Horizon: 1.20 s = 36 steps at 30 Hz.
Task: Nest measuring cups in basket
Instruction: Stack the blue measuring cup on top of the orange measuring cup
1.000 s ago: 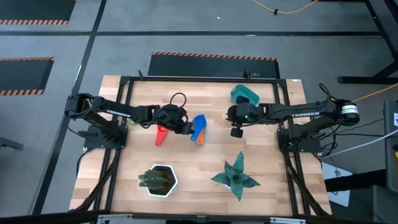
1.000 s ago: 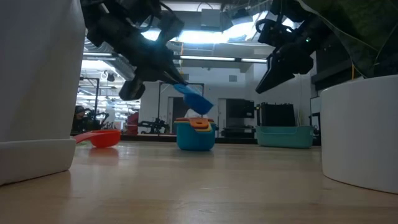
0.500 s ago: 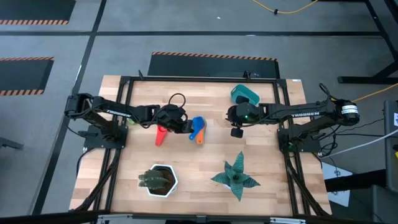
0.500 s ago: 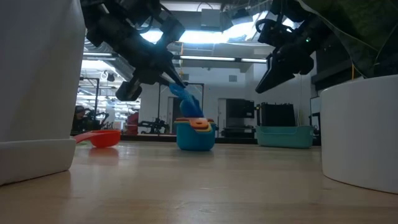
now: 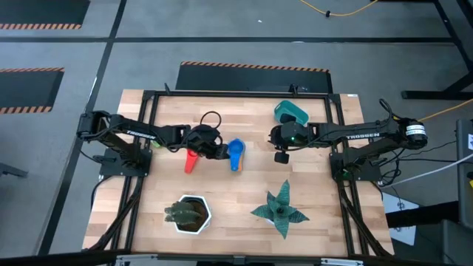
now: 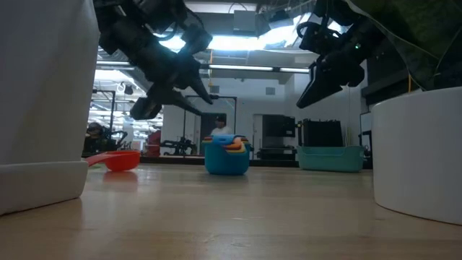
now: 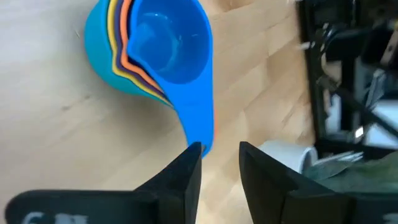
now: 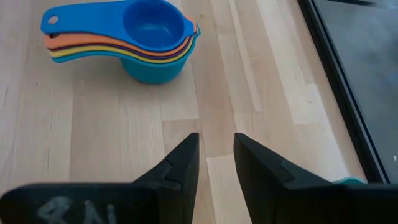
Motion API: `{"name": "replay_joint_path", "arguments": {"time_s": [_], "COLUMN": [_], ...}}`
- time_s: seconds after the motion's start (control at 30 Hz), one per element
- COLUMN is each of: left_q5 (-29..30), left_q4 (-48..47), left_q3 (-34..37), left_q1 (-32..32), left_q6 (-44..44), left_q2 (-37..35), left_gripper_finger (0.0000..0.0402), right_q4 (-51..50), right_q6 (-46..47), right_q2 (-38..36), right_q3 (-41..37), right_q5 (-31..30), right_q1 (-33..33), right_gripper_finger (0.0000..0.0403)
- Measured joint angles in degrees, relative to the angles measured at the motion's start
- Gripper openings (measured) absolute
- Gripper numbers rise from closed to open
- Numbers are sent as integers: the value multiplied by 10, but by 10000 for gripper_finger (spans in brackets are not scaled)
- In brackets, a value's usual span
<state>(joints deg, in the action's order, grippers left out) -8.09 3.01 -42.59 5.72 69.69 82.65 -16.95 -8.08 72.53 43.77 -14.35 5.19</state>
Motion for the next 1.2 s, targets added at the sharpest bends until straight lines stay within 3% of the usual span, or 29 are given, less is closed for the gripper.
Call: {"name": "replay_joint_path", "arguments": {"time_s": [0.27,0.47,0.67,0.97,1.2], "left_q5": [6,72,95,88,89], "left_q4": [-60,-87,-79,7,60], "left_q3": [0,0,0,-1,0], "left_q1": [-3,-28,-52,-63,-62], "left_q6": [-138,-203,-207,-188,-188], "left_q2": [0,14,63,143,157], "left_gripper_finger": [99,99,99,99,98], "right_q4": [2,28,37,111,174], "right_q6": [1,0,14,18,18], "right_q2": [0,2,33,126,181], "right_q3": [0,0,0,0,0], "right_q5": [18,41,86,150,212], "right_q1": [0,0,0,0,0], "right_gripper_finger": [106,106,106,106,106]}}
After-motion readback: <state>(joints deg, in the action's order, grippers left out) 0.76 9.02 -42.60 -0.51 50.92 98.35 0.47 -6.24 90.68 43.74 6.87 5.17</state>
